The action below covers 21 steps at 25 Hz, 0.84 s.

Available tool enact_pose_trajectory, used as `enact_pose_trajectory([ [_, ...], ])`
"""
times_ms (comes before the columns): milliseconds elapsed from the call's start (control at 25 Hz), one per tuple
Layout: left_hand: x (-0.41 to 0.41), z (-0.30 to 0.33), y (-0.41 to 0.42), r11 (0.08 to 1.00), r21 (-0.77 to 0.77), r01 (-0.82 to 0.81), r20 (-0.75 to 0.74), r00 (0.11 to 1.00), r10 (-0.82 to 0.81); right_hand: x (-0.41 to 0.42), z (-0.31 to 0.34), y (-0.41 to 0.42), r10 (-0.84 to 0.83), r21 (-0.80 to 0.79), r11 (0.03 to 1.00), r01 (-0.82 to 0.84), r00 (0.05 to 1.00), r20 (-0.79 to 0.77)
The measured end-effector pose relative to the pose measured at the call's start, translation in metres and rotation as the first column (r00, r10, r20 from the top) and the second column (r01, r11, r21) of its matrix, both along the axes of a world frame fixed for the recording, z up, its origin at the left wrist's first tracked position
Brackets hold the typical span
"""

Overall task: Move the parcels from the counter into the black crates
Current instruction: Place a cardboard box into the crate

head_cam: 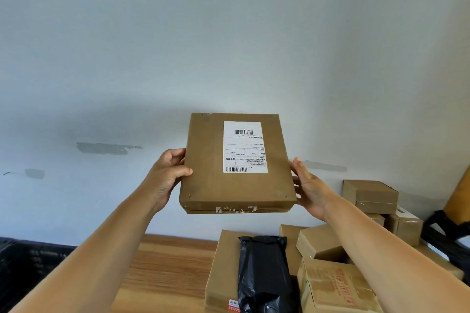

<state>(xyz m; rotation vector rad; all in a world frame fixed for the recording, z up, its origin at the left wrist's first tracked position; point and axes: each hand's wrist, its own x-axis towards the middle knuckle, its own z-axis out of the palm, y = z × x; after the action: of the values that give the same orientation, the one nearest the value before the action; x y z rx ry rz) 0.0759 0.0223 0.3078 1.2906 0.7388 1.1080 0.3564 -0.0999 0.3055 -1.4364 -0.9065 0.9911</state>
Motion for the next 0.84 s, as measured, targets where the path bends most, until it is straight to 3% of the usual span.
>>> enact_pose_trajectory([
  [240, 0.008, -0.001, 0.006, 0.996, 0.088, -0.017, 0.066, 0.998, 0.011, 0.006, -0.002, -0.001, 0.065, 0.045, 0.997, -0.064, 0.998, -0.02],
  [400, 0.011, -0.004, 0.012, 0.994, 0.073, -0.085, 0.051, 0.995, 0.082, 0.005, 0.006, 0.002, -0.005, 0.134, 0.991, 0.014, 0.998, -0.065],
  [480, 0.012, -0.003, 0.015, 0.964, 0.106, -0.245, -0.133, 0.957, 0.257, 0.002, 0.015, 0.004, -0.055, 0.158, 0.985, 0.066, 0.996, -0.077],
  [560, 0.013, 0.003, 0.015, 0.86, 0.358, -0.364, -0.41, 0.766, 0.495, -0.001, 0.025, 0.006, -0.071, 0.14, 0.988, 0.065, 0.996, 0.044],
  [600, 0.015, 0.009, 0.013, 0.786, 0.522, -0.332, -0.454, 0.672, 0.585, -0.003, 0.031, 0.007, -0.058, 0.116, 0.993, 0.039, 0.985, 0.161],
  [680, 0.024, 0.024, 0.007, 0.635, 0.763, -0.123, -0.439, 0.623, 0.647, -0.008, 0.041, 0.012, 0.016, 0.033, 0.999, -0.034, 0.9, 0.436],
  [760, 0.036, 0.038, 0.001, 0.534, 0.828, 0.174, -0.515, 0.613, 0.599, -0.015, 0.05, 0.018, 0.124, -0.094, 0.992, -0.081, 0.71, 0.693],
  [840, 0.048, 0.044, -0.002, 0.483, 0.758, 0.438, -0.652, 0.509, 0.562, -0.023, 0.058, 0.024, 0.21, -0.196, 0.977, -0.079, 0.463, 0.861],
])
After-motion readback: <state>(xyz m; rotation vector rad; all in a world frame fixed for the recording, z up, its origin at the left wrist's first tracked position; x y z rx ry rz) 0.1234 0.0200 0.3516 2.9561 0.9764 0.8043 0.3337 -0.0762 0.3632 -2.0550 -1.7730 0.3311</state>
